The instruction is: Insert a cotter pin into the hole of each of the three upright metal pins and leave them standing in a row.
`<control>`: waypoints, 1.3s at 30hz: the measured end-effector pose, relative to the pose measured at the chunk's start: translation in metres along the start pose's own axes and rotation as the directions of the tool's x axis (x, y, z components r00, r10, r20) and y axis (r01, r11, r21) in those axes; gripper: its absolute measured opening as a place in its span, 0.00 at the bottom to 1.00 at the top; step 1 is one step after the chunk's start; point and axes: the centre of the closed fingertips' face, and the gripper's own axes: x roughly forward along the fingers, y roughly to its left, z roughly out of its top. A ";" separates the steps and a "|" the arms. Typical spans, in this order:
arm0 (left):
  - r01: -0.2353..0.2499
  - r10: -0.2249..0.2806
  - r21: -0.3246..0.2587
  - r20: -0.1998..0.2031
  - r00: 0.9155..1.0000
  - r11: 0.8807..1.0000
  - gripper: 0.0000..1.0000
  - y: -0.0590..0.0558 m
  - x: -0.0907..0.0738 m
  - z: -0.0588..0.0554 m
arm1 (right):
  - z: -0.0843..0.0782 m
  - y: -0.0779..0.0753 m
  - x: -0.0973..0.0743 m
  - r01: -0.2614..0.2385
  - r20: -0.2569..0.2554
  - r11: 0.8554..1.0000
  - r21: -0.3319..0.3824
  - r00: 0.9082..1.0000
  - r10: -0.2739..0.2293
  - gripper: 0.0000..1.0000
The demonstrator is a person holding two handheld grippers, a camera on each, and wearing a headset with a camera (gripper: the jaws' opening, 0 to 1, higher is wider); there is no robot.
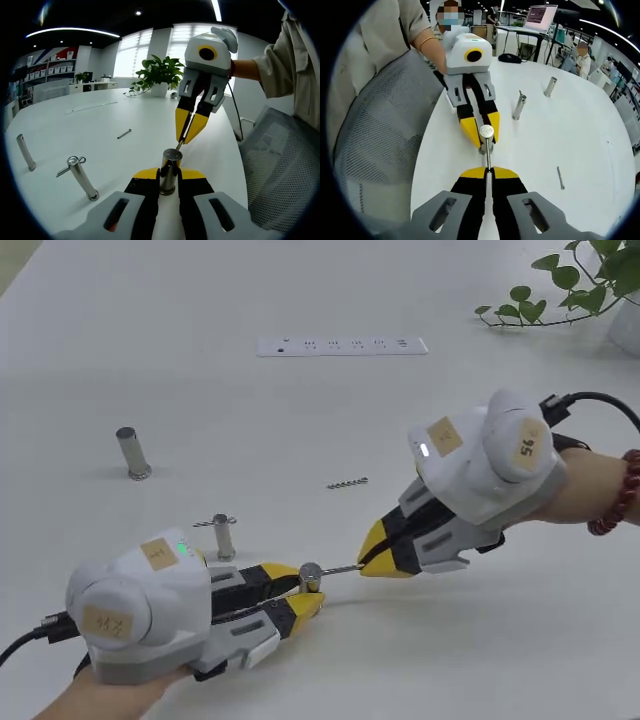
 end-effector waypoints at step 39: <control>0.003 -0.003 -0.004 0.011 1.000 1.000 0.12 0.000 0.000 0.000 | 0.019 0.003 0.011 -0.029 0.034 0.999 -0.044 0.999 0.031 0.04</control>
